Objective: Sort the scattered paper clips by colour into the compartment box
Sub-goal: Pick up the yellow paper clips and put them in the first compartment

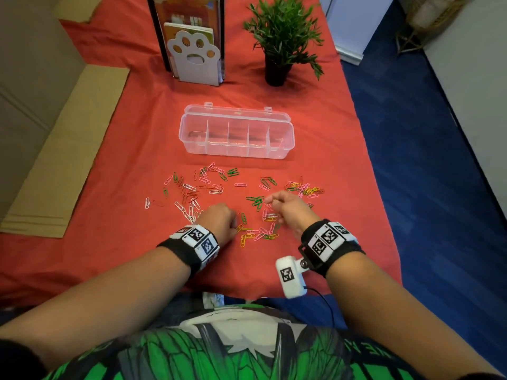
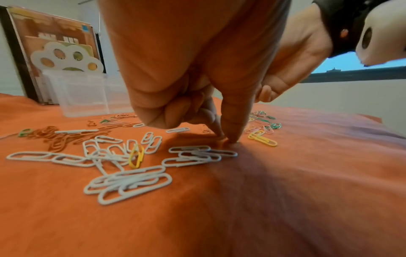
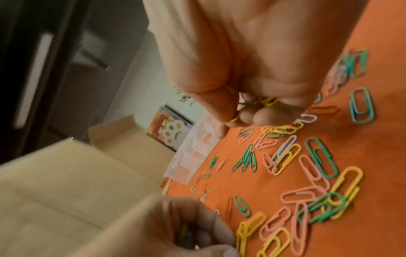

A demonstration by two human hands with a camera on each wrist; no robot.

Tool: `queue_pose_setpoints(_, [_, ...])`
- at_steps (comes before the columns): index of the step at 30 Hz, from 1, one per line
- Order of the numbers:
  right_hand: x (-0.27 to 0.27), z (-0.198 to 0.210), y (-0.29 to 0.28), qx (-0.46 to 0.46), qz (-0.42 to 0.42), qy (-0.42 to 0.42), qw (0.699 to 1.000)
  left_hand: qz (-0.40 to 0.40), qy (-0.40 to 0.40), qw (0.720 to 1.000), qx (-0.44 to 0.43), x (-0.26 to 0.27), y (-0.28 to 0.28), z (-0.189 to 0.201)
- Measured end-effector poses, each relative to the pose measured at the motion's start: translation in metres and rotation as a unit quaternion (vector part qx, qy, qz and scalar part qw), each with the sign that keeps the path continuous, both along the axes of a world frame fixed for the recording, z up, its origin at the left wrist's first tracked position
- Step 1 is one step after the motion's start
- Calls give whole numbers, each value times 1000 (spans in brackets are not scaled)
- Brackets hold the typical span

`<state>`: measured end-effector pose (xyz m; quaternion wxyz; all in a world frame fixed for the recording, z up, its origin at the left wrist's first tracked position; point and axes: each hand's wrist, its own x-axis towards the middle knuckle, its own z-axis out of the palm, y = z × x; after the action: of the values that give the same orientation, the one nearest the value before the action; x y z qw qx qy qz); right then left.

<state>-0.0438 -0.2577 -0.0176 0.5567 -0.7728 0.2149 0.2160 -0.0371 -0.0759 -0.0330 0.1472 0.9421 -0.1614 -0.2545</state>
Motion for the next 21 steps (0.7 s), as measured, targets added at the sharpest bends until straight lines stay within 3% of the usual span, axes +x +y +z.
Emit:
queue_pose_setpoints(4, [-7, 3, 2, 188, -76, 87, 975, 26, 0, 1000, -3, -5, -3, -2])
queue_pose_setpoints(7, [-14, 0, 7, 209, -55, 111, 970, 52, -12, 998, -14, -7, -4, -3])
queue_pose_setpoints(9, [-17, -5, 8, 129, 7, 91, 987, 72, -26, 997, -26, -8, -4, -5])
queue_pose_setpoints(11, [-17, -10, 8, -33, 114, 33, 992, 73, -22, 997, -25, -9, -5, -9])
queue_pose_setpoints(13, [-21, -15, 9, -163, 207, -13, 965, 58, -20, 998, -19, -11, -8, -11])
queue_pose_setpoints(16, [-34, -26, 15, -230, 290, -42, 928, 33, -22, 999, -13, -11, -8, -15])
queue_pose_setpoints(18, [-37, -32, 13, -258, 300, -60, 917, 40, -18, 999, -18, -12, -5, -16])
queue_pose_setpoints(21, [-30, -33, 6, -296, 231, -87, 923, 79, -18, 994, -69, -11, 5, -13])
